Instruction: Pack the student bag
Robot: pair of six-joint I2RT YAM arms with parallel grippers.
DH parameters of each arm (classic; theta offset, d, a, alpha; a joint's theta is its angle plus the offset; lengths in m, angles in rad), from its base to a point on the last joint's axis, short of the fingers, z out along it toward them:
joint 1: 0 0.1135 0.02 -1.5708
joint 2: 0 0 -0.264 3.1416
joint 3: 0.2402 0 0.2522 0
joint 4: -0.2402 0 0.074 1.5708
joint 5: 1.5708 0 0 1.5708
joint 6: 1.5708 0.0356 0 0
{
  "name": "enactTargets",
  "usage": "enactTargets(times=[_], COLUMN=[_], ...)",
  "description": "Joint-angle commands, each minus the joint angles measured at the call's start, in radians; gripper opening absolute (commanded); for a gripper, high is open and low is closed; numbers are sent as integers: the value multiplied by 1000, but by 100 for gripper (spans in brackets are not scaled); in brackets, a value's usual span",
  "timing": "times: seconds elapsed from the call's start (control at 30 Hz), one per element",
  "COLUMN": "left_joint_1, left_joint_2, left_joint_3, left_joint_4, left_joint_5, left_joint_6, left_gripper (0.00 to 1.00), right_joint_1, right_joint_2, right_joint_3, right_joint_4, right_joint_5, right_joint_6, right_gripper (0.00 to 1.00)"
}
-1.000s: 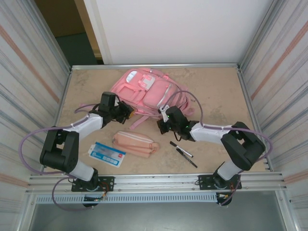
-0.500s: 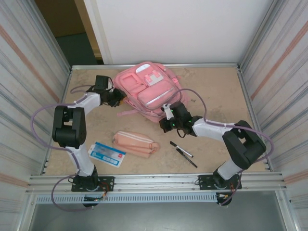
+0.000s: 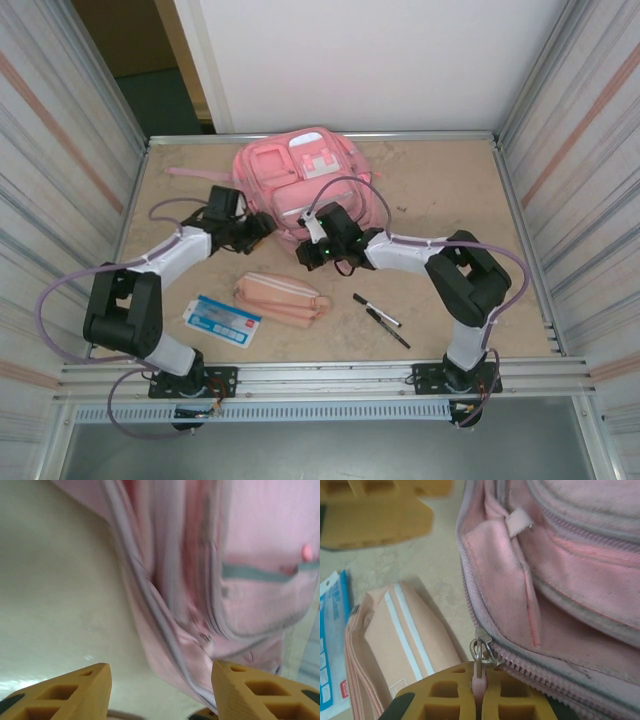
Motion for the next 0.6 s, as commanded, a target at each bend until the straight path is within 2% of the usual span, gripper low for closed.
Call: enactTargets(times=[0.0, 0.07, 0.13, 0.23, 0.3, 0.57], left_joint_1=[-57, -78, -76, -69, -48, 117], left_joint_2=[15, 54, 90, 109, 106, 87], left_joint_3=[11, 9, -2, -3, 8, 89], left_joint_4=[56, 84, 128, 139, 113, 0], left_joint_5=[-100, -107, -96, -131, -145, -87], left_joint_6=[-51, -87, -125, -104, -54, 171], left_gripper=[55, 54, 46, 15, 1, 0], right_joint_1=[32, 43, 45, 24, -6, -184], right_joint_2=[8, 9, 1, -25, -44, -127], right_joint_3=[39, 41, 35, 4, -4, -101], right_joint_4=[37, 34, 29, 10, -53, -245], right_joint_5=[-56, -40, -24, -20, -33, -70], right_joint_6=[1, 0, 7, 13, -6, -77], right_gripper=[0, 0, 0, 0, 0, 0])
